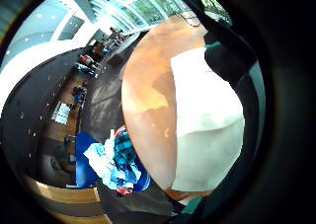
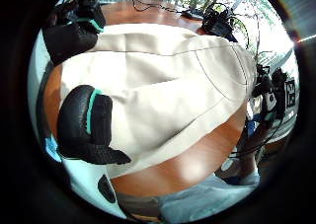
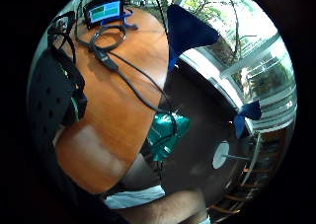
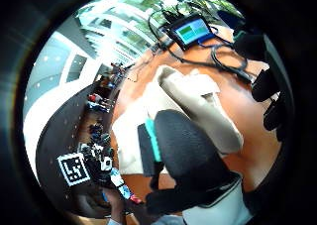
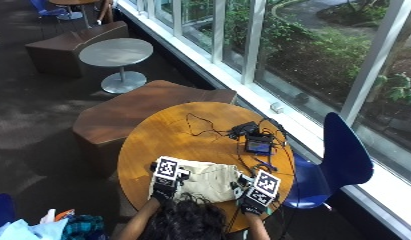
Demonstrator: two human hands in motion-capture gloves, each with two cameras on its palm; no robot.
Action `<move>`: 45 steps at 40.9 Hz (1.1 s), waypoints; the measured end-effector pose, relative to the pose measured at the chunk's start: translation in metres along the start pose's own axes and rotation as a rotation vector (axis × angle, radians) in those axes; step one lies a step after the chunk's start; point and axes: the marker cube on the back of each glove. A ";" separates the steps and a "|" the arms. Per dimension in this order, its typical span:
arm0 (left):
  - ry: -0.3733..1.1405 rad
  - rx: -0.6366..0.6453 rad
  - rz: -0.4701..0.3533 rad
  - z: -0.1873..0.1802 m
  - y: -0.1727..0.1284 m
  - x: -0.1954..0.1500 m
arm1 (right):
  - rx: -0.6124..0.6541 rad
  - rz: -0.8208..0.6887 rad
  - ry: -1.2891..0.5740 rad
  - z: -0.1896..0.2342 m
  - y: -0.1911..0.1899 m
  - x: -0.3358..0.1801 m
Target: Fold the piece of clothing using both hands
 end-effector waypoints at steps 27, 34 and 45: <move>0.365 -0.398 0.102 0.080 -0.041 0.072 | -0.166 0.228 -0.499 -0.023 -0.073 0.028; 0.522 -0.229 0.003 0.033 -0.023 0.010 | 0.063 -0.070 -0.204 -0.065 -0.054 -0.098; 0.584 -0.058 -0.264 0.003 0.020 -0.095 | 0.165 -0.417 0.374 -0.013 0.027 -0.279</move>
